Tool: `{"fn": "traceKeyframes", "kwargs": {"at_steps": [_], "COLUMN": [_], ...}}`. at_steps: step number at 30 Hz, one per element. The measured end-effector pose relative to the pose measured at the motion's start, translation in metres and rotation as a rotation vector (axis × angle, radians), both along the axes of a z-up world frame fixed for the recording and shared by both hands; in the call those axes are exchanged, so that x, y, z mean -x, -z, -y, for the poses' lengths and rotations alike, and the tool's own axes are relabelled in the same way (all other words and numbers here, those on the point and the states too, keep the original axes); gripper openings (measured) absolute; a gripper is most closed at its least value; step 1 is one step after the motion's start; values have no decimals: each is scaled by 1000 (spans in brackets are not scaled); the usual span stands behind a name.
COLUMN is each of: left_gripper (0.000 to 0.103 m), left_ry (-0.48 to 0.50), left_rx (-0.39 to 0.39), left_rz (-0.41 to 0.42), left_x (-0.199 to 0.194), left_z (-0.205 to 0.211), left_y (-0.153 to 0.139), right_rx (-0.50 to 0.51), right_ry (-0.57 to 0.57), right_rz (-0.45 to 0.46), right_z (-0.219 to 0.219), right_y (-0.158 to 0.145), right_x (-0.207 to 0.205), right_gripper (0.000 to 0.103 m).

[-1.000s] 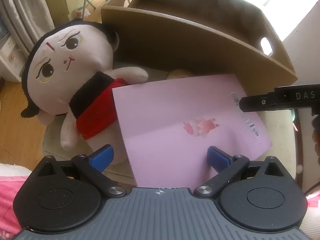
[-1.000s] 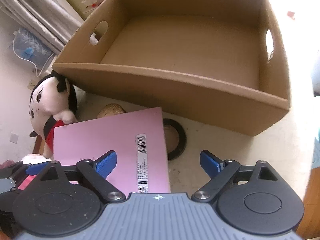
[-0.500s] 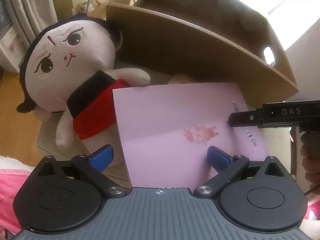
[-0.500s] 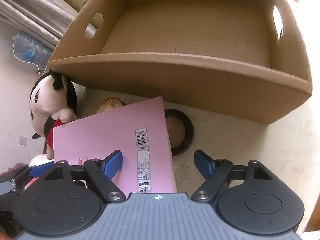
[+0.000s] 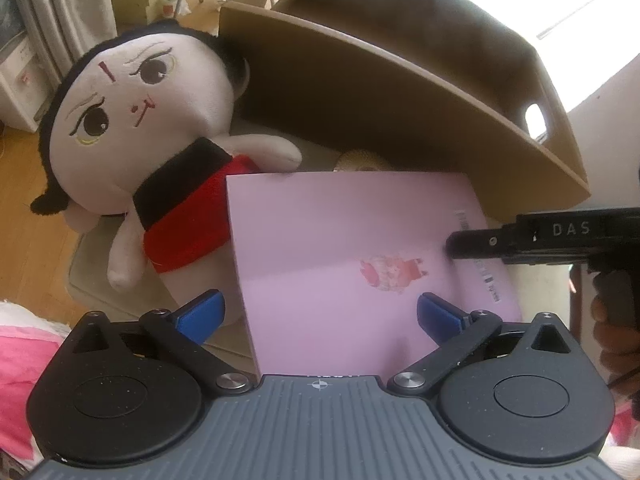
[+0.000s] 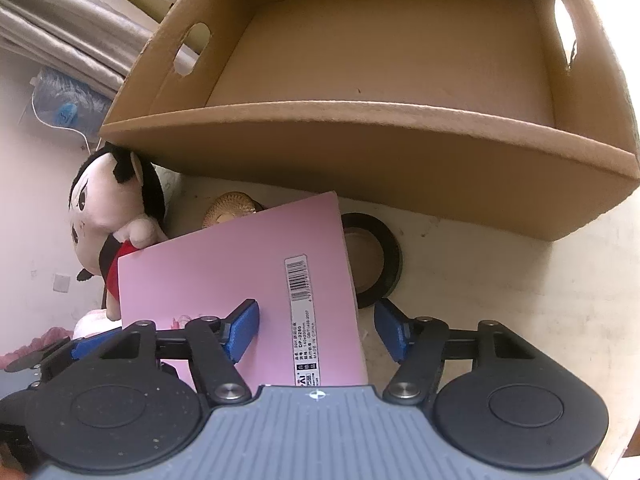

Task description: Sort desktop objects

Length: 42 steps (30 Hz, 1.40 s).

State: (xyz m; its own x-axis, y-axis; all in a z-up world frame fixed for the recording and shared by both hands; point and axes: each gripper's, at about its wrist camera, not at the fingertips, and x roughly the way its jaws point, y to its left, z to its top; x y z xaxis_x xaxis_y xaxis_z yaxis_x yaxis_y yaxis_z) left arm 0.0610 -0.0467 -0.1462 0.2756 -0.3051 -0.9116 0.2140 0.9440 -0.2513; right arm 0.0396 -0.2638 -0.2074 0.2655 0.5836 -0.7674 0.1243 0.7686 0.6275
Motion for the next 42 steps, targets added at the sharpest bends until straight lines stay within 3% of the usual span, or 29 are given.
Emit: {"fn": "traceKeyframes", "kwargs": {"at_steps": [15,22,31,37,42], "left_gripper": [103,103,103,103,103], "left_ry": [32,8,78,75,99], "left_rx": [17,17,-70,-31,-42], "left_rz": [19,19,73,69,70], "left_x": [1,-3,3,2,6], "left_z": [10,11,25,18,20], "left_y": [2,4,2,2,3], "right_rx": [16,39,47,66,69], "right_ry": [-37,-49,-51,-55,-36], "right_rz": [15,34,50,79,86], "right_z": [1,-3,-3,-5,2], "right_y": [-11,-10,-10,-11,-10], "right_x": [4,7,8,10,12], "right_gripper": [54,54,54,55,56]}}
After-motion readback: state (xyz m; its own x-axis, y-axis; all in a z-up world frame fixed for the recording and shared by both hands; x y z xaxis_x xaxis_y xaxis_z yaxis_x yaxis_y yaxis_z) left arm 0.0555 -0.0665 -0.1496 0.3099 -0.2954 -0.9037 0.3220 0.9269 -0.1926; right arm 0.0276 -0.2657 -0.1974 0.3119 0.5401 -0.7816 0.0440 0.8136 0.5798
